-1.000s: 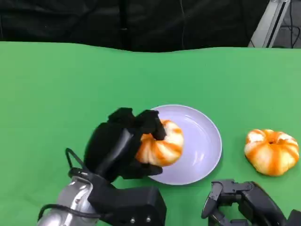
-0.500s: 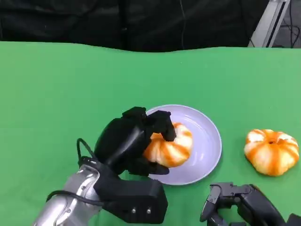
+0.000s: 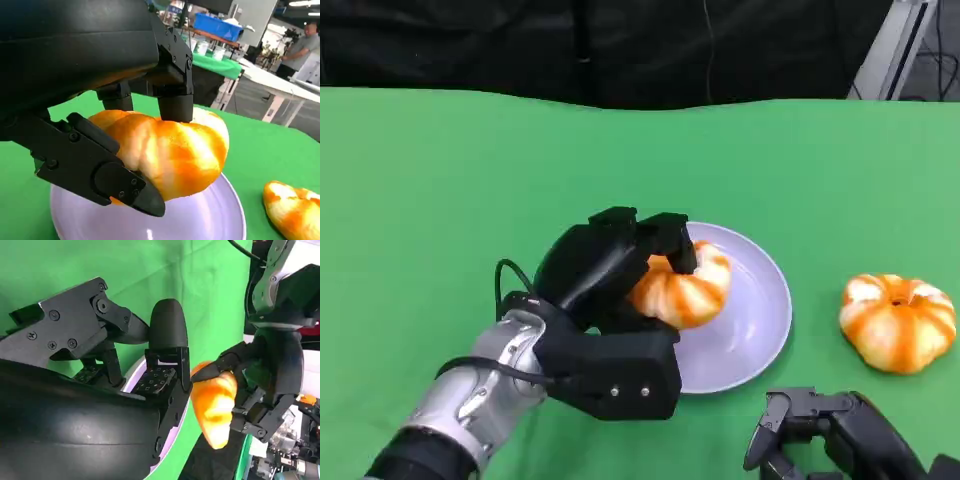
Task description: Grasp the bread from the table and place it into the plate.
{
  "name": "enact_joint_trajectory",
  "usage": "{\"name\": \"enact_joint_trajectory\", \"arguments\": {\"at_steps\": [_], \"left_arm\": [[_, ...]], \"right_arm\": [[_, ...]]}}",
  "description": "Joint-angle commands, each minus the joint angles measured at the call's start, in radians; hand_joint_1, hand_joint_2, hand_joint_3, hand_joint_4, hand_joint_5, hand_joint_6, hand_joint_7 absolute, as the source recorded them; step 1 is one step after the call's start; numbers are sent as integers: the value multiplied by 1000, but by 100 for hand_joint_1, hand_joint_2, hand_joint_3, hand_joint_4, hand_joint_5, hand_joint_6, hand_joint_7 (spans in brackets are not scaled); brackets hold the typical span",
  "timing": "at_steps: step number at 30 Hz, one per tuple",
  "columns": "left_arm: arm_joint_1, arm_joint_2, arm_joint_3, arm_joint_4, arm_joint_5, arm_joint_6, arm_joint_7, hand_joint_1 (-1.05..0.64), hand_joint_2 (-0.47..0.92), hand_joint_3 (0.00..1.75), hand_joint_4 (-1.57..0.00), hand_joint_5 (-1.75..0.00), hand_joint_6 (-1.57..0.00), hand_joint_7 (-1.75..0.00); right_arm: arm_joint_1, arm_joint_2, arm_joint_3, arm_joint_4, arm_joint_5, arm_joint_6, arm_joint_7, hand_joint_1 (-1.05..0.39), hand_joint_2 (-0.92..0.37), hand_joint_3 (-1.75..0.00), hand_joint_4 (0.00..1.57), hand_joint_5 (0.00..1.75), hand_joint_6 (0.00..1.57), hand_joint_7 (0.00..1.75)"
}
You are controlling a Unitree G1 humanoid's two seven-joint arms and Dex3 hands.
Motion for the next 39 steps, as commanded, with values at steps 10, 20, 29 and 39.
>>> {"name": "enact_joint_trajectory", "arguments": {"at_steps": [10, 20, 29, 39], "left_arm": [[-102, -45, -34, 178, -7, -11, 3, -13, 82, 0, -55, -149, -69, -109], [-114, -36, -55, 176, -6, 0, -86, -30, 86, 1, -69, -66, -92, -13], [-123, -1, -33, 129, -81, 34, -295, -74, 92, 40, -57, 0, -47, 0], [-114, 13, 5, 104, -169, 34, -410, -90, 92, 76, -39, 0, -31, 0]], "right_arm": [[8, -2, 8, -10, -4, 4, -16, -13, -60, -99, 83, 146, 90, 110], [9, -1, 14, -14, -2, 12, -23, -15, -60, -100, 83, 147, 89, 112], [14, -2, 19, -25, -7, 25, -32, -16, -59, -101, 84, 149, 89, 112], [16, -6, 19, -26, -13, 18, -34, -15, -57, -103, 84, 152, 90, 112]]}}
